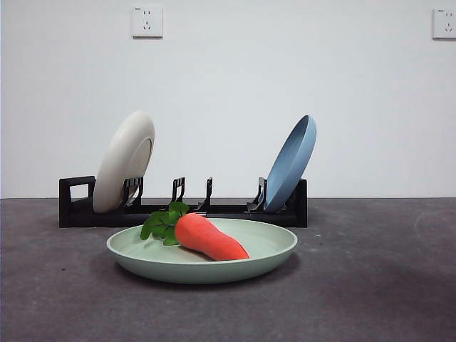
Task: Take the green plate from the plate rack,put the plate on the table,take the carrot from the table,put the carrot in the plate
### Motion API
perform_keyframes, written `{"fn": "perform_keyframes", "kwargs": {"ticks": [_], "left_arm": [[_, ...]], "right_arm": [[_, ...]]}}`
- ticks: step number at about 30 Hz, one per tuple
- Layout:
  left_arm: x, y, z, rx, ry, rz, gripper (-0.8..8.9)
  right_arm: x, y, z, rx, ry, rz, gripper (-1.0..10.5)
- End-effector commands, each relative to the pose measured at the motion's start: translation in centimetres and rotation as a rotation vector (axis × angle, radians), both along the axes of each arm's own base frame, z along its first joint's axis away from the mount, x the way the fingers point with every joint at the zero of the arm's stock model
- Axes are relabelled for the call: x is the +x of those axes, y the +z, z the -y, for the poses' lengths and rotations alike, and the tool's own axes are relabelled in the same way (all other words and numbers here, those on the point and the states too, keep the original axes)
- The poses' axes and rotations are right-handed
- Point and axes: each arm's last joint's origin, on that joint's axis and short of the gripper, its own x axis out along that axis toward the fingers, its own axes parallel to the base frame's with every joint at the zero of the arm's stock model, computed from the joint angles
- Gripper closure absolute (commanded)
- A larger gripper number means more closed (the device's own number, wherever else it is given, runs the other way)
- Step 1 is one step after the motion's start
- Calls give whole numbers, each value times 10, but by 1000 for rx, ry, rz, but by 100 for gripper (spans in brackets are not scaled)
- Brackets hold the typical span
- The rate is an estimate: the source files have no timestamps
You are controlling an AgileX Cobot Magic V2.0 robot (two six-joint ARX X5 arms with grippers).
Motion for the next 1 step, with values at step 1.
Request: {"fn": "perform_keyframes", "kwargs": {"ticks": [1], "left_arm": [[1,-4,0,-6,7,-4,816]], "right_arm": [[0,-5,0,8,-4,-17,945]]}}
